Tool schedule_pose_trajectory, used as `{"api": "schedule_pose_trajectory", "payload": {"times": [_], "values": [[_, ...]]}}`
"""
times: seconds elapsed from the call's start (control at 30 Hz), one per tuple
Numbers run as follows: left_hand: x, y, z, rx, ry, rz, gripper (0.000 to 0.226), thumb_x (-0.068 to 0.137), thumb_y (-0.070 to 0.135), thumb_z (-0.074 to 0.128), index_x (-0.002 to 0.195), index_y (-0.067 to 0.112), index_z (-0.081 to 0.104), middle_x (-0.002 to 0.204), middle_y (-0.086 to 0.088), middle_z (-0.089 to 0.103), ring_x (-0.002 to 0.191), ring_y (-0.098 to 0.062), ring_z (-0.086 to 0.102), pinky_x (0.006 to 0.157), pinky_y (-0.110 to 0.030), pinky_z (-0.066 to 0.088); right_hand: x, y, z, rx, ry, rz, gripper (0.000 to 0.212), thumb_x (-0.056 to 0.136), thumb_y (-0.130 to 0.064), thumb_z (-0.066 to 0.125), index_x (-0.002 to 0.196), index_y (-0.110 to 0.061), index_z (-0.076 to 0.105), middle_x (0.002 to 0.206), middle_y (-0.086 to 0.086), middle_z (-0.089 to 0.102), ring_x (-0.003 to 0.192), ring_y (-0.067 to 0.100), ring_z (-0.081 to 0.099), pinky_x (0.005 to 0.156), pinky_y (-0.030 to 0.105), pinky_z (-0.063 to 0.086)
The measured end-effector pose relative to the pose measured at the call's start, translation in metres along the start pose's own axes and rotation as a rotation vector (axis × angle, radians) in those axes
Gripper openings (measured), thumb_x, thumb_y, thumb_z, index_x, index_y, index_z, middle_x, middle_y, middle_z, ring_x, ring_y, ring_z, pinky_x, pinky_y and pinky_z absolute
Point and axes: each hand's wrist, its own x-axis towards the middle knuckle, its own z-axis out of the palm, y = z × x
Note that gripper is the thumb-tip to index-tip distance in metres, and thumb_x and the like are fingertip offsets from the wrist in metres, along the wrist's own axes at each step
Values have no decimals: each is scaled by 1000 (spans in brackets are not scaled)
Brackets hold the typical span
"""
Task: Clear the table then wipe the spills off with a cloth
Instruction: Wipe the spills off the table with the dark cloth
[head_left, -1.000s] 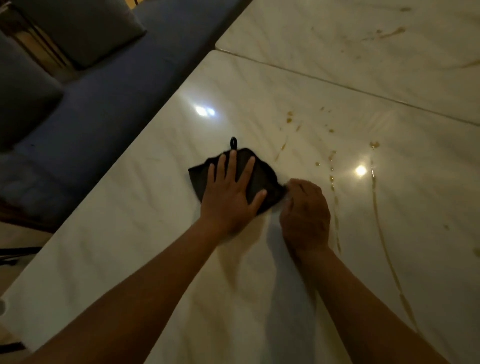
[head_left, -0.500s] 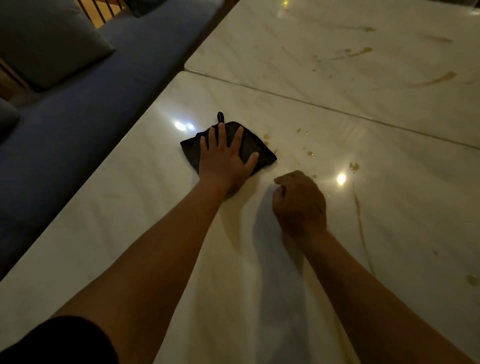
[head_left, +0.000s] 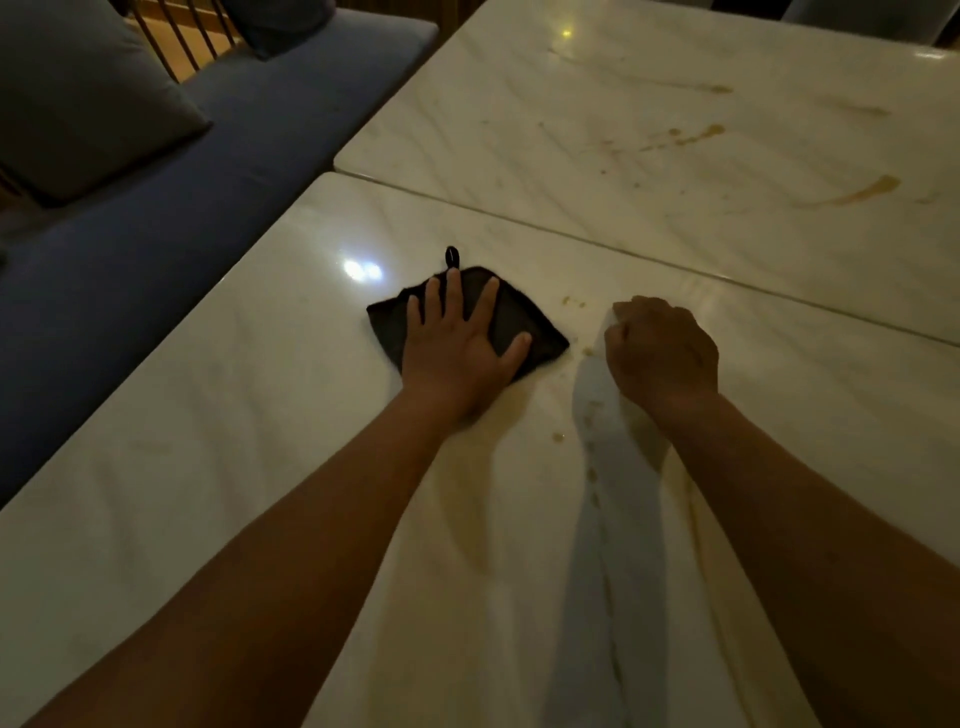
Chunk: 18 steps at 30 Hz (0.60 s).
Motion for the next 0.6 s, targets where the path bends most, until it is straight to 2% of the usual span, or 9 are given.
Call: {"api": "schedule_pose_trajectory", "payload": {"times": [0.17,0.37,0.5,0.6], "values": [[41,22,1,27,-23,-62,81,97,72,18,163,28,-1,169,-16,-8,155,-37,-7,124,-55,-5,11,20,-3,-28,34,-112,39,97,-25,38,128,-23,61,131,5,58,118,29,51,95,38,41],[-11,46,9,3,-3,141,83,92,75,11,162,33,1,170,-10,-7,156,-32,-8,125,-53,-2,41,39,-9,-19,45,-86,37,89,-19,48,124,-26,58,124,7,51,118,30,46,95,43,40],[38,39,4,33,-18,139,81,94,75,20,162,35,4,170,-10,-4,156,-32,-3,125,-52,-2,38,48,-1,-18,84,-124,38,92,-19,46,126,-28,58,123,5,52,117,30,46,94,43,39],[89,38,0,47,-27,40,82,94,75,21,162,33,4,170,-13,-2,155,-35,-1,125,-54,-1,36,57,3,-3,92,-144,44,94,-16,45,134,-29,56,125,2,52,117,28,45,95,41,37]]}}
